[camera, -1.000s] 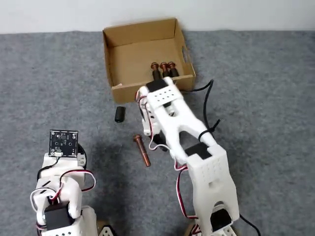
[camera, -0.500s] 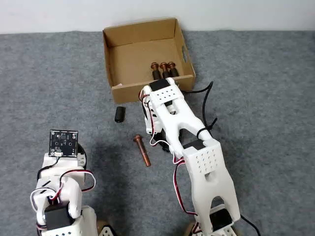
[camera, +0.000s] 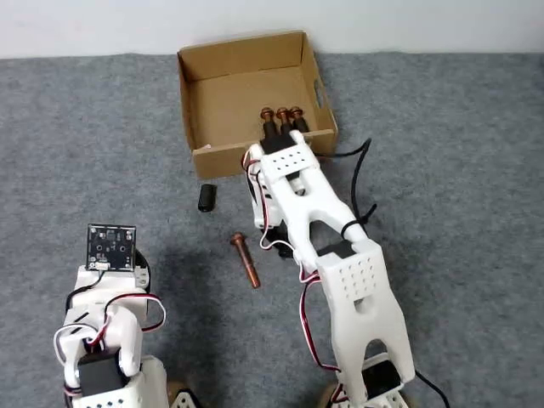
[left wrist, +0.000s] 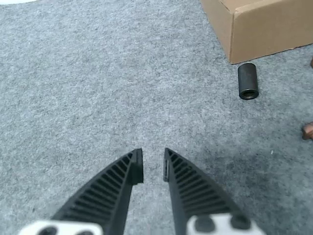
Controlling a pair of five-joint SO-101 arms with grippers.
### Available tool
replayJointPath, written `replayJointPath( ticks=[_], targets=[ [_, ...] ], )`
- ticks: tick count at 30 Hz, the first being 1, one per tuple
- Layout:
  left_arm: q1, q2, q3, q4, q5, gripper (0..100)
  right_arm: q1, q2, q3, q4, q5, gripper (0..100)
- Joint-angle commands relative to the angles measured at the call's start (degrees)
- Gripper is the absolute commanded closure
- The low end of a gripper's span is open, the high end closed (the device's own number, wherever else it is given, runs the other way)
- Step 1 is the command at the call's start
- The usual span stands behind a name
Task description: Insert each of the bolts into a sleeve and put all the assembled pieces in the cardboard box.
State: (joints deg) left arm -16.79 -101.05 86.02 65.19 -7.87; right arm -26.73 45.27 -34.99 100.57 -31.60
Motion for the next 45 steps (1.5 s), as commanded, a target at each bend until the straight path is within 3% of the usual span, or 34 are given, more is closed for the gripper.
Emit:
replayJointPath(
  ticks=[1,7,11,20,31,36,45],
  targets=[
    [0.9,-0.5,-0.6,0.3,-0.1,91,0.1,-12.7,-2.9,2.2,2.8,99.0],
    [1.1,-0.5,-5.7,2.0,0.2,91,1.4,-28.6,0.4,2.3,7.2,99.0],
    [1.1,-0.1,-11.0,2.5,4.2,92,2.9,-38.4,9.1,2.2,7.4,99.0],
    [1.2,-0.1,-13.1,4.3,4.2,99,9.4,-59.8,29.7,2.1,7.0,99.0],
    [8.5,0.4,-15.3,4.4,4.1,99,14.5,-86.1,55.4,-4.3,7.0,99.0],
    [9.8,13.6,-26.5,6.8,4.6,100,15.5,-98.3,67.2,-8.0,7.1,99.0],
    [11.5,51.9,-54.3,25.9,12.7,100,20.3,-113.7,77.3,-10.1,7.4,99.0]
  ],
)
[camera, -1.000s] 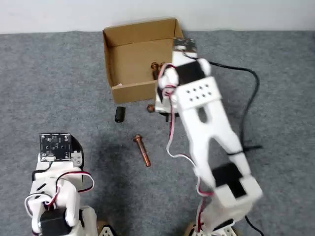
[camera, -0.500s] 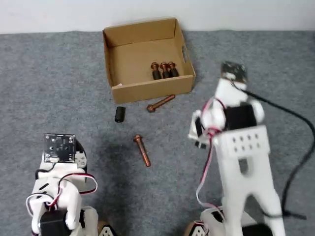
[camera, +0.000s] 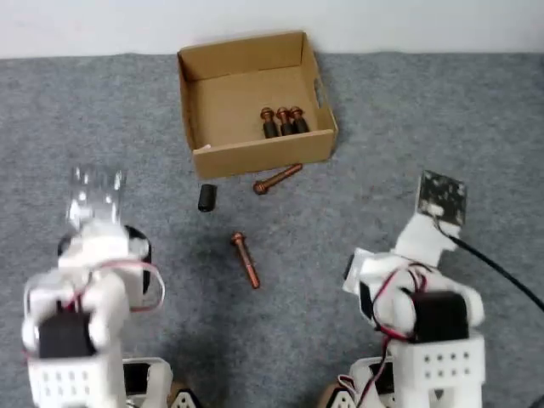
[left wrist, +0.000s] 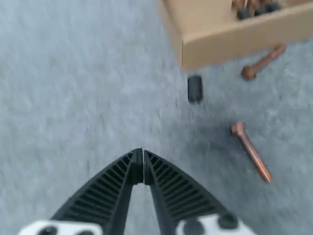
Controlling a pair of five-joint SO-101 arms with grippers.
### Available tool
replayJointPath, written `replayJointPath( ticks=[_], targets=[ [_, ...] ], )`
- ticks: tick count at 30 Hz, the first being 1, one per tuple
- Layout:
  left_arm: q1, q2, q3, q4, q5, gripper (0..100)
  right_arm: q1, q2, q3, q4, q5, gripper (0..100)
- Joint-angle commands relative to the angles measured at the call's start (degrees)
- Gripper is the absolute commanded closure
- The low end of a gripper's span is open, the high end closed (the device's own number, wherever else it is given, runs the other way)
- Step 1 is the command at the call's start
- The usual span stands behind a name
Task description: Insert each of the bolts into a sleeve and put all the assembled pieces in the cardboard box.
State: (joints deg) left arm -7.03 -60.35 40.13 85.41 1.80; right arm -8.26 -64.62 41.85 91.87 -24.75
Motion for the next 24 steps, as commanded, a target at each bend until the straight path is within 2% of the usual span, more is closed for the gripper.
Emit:
replayJointPath(
  ticks=[1,4,10,17,20,24],
  targets=[
    [2.7,14.2,-10.2,7.6,3.8,100,2.6,-5.1,1.1,-1.4,0.5,99.0],
    [7.8,21.9,-13.4,11.2,7.2,100,5.2,-8.7,4.0,-1.4,0.5,99.0],
    [18.7,32.8,-13.8,11.0,19.4,100,8.8,-15.3,9.6,-2.2,0.5,99.0],
    [26.8,42.4,-13.8,-0.1,30.1,99,11.0,-21.6,13.3,-3.8,0.5,99.0],
    [27.6,45.9,-13.8,-4.6,30.5,99,11.0,-23.1,13.4,-3.8,0.5,99.0],
    [27.5,50.0,-13.8,-7.3,30.6,89,11.0,-23.4,14.3,-3.9,0.6,99.0]
  ],
)
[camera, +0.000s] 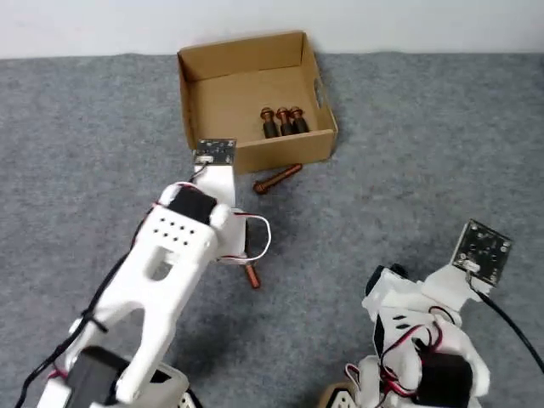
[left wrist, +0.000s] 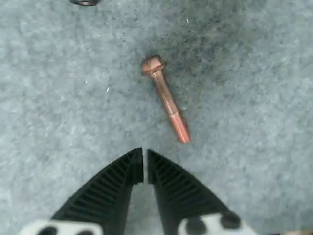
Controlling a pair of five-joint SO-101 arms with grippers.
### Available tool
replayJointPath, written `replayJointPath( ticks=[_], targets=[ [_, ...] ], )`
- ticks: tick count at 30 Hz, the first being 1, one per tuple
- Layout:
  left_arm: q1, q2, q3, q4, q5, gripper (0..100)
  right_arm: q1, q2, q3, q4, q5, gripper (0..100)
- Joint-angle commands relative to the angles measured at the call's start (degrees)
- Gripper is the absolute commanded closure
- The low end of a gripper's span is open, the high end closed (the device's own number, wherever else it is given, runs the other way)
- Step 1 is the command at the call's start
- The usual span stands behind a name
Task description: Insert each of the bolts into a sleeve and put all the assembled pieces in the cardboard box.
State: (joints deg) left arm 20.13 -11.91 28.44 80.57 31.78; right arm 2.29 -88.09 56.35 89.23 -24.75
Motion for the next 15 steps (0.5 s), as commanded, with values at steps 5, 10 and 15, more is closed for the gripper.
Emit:
replayJointPath(
  ticks=[5,10,15],
  targets=[
    [-0.4,5.5,-3.4,-5.5,0.7,84,0.5,0.0,-0.2,-1.5,0.6,99.0],
    [-0.5,10.7,-7.4,-8.4,0.7,84,0.5,-0.3,-0.2,-1.5,0.6,99.0],
    [-0.5,19.5,-12.7,-8.6,0.7,84,0.5,-0.3,-0.2,-1.5,0.6,99.0]
  ],
)
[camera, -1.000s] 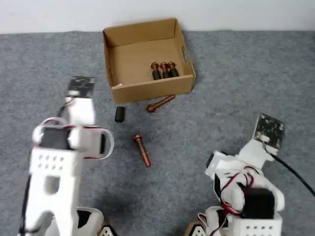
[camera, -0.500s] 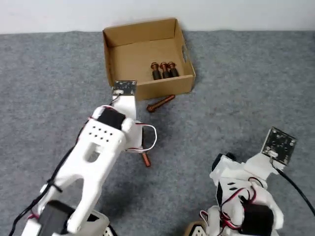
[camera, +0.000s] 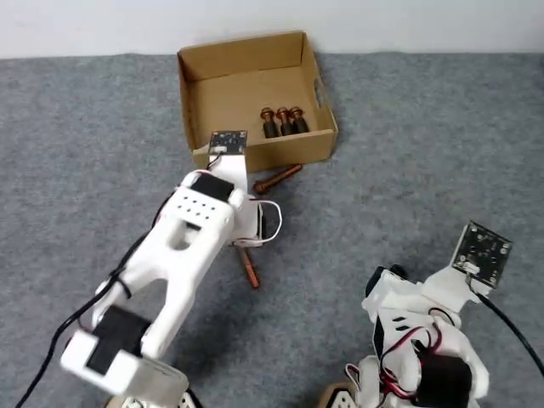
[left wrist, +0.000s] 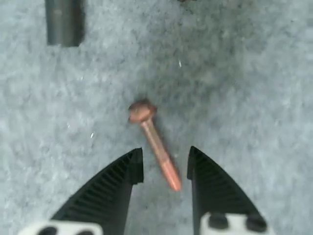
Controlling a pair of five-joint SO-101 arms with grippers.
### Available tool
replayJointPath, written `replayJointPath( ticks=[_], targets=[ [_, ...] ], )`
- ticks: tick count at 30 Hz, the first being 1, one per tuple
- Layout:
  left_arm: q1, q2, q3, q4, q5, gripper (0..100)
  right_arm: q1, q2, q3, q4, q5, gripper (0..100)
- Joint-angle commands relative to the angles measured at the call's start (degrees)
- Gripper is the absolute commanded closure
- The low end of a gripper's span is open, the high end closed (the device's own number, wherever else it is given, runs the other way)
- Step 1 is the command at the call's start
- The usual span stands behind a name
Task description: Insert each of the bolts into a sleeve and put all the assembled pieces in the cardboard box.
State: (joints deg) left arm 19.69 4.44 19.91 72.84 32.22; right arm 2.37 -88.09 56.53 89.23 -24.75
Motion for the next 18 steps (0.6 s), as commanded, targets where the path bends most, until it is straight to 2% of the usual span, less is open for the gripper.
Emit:
replayJointPath(
  ticks=[1,11,13,16,18],
  targets=[
    [-0.2,5.1,-5.1,-0.9,0.3,84,0.3,-0.3,-0.4,-1.5,0.6,99.0],
    [-2.2,16.9,-9.8,-1.1,0.4,84,0.3,-0.3,-0.4,-1.5,0.6,99.0],
    [-2.2,17.8,-9.8,-1.3,0.4,88,0.3,-0.3,-0.4,-1.5,0.6,99.0],
    [-1.8,18.2,-10.3,-1.2,0.3,100,0.2,-0.3,-0.4,-1.5,0.6,99.0],
    [-1.6,17.5,-10.8,-0.9,0.4,99,0.0,-0.3,-0.4,-1.5,0.6,99.0]
  ],
)
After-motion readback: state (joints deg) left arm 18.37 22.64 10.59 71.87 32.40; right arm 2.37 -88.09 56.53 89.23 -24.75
